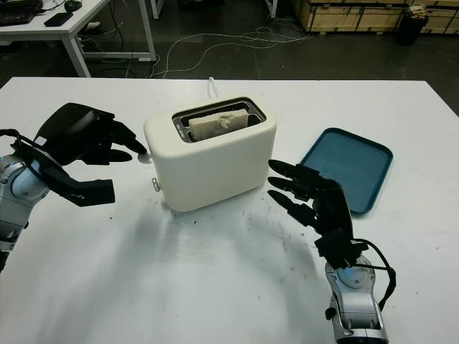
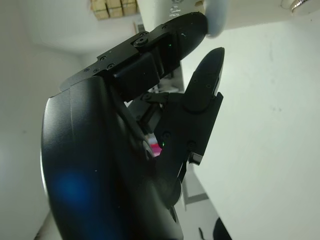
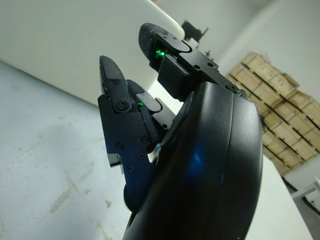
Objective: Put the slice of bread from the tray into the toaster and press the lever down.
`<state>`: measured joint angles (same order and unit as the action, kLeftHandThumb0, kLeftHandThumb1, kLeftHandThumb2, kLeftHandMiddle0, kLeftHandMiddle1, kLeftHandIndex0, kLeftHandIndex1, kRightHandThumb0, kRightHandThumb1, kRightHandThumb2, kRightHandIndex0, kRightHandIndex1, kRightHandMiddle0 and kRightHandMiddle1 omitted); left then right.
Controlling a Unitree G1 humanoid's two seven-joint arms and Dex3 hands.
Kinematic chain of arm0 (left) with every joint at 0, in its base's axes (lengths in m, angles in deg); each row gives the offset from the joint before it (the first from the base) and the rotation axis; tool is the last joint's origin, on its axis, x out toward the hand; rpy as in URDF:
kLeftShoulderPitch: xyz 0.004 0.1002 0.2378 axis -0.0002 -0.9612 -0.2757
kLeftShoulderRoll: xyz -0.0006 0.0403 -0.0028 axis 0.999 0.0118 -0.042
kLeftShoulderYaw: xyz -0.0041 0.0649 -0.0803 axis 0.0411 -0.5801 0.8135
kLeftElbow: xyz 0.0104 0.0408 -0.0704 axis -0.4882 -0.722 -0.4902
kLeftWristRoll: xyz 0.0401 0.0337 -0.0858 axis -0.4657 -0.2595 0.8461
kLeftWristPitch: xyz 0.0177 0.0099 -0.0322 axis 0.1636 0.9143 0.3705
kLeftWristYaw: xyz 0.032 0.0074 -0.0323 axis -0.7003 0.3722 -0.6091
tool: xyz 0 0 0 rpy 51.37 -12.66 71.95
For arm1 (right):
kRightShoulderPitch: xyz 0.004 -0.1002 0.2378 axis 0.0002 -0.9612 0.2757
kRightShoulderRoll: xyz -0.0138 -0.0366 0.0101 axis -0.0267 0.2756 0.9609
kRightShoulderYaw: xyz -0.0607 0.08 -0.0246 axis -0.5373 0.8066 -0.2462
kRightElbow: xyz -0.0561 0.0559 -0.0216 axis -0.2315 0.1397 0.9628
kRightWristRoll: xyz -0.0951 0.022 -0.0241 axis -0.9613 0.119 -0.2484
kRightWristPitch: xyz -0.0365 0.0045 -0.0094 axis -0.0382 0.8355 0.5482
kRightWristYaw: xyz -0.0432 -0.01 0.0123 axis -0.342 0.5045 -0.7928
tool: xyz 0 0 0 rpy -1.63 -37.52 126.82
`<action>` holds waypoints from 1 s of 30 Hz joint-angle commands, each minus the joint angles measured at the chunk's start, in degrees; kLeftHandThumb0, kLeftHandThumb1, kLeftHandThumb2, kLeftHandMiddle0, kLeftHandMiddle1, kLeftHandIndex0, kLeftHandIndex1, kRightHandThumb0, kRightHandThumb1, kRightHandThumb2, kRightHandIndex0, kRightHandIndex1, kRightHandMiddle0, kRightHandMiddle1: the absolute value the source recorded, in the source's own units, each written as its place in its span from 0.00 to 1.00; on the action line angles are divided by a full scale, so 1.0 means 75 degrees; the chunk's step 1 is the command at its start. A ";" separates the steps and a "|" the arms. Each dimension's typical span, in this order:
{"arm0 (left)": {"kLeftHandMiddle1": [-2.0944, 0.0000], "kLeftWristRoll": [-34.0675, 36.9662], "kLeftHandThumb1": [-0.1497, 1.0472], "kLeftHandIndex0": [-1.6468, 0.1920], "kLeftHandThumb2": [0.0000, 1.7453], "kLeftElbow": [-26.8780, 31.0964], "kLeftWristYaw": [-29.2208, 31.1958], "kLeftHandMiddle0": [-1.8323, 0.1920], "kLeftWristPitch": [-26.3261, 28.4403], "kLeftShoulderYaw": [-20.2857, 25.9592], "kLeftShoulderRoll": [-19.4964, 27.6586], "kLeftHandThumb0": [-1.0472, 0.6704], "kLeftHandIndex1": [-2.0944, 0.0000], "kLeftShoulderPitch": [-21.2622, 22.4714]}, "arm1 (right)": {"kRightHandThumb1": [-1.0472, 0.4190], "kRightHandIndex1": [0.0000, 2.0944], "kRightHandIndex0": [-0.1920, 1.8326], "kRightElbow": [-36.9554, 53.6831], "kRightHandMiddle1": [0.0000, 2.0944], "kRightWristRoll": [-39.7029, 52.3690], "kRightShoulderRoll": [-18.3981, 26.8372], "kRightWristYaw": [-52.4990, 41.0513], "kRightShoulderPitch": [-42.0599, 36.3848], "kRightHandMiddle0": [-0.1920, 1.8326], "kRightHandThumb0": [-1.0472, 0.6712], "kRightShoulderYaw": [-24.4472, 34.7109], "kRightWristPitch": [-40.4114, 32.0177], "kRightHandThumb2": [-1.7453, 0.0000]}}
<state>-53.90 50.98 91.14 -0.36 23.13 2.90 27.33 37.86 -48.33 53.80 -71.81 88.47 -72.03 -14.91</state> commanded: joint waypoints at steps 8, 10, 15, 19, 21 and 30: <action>0.33 0.0124 0.78 0.19 0.00 0.0183 0.0213 0.48 0.0019 -0.0034 -0.0023 0.48 1.00 -0.0031 | 0.09 0.00 0.57 0.0058 0.00 -0.0222 -0.0059 0.0164 -0.0019 0.52 0.46 -0.0045 -0.0048 0.98; 0.33 0.0163 0.78 0.19 0.00 0.0217 0.0259 0.48 0.0052 -0.0027 -0.0024 0.48 1.00 -0.0042 | 0.09 0.00 0.57 0.0102 0.00 -0.0276 -0.0062 0.0189 -0.0041 0.52 0.46 -0.0054 -0.0086 0.98; 0.29 0.0233 0.78 0.19 0.00 0.0274 0.0300 0.49 0.0045 -0.0005 -0.0023 0.48 1.00 -0.0075 | 0.09 0.00 0.57 0.0152 0.00 -0.0351 -0.0068 0.0236 -0.0086 0.52 0.47 -0.0088 -0.0090 0.97; 0.28 0.0269 0.78 0.19 0.00 0.0355 0.0357 0.50 0.0091 0.0008 -0.0013 0.47 1.00 -0.0117 | 0.09 0.00 0.57 0.0135 0.00 -0.0418 -0.0077 0.0291 -0.0104 0.52 0.48 -0.0106 -0.0022 0.97; 0.32 0.0279 0.79 0.19 0.00 0.0383 0.0363 0.49 0.0071 0.0019 -0.0001 0.46 1.00 -0.0145 | 0.09 0.00 0.57 0.0122 0.00 -0.0386 -0.0083 0.0279 -0.0122 0.52 0.49 -0.0116 0.0007 0.97; 0.32 0.0227 0.79 0.20 0.00 0.0399 0.0404 0.49 0.0147 -0.0034 -0.0019 0.47 1.00 -0.0241 | 0.09 0.00 0.57 0.0167 0.00 -0.0410 -0.0074 0.0327 -0.0223 0.51 0.48 -0.0113 -0.0032 0.96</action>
<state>-52.20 53.89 93.93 0.32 23.10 2.90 26.55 38.63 -51.13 53.62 -69.96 87.15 -73.04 -15.05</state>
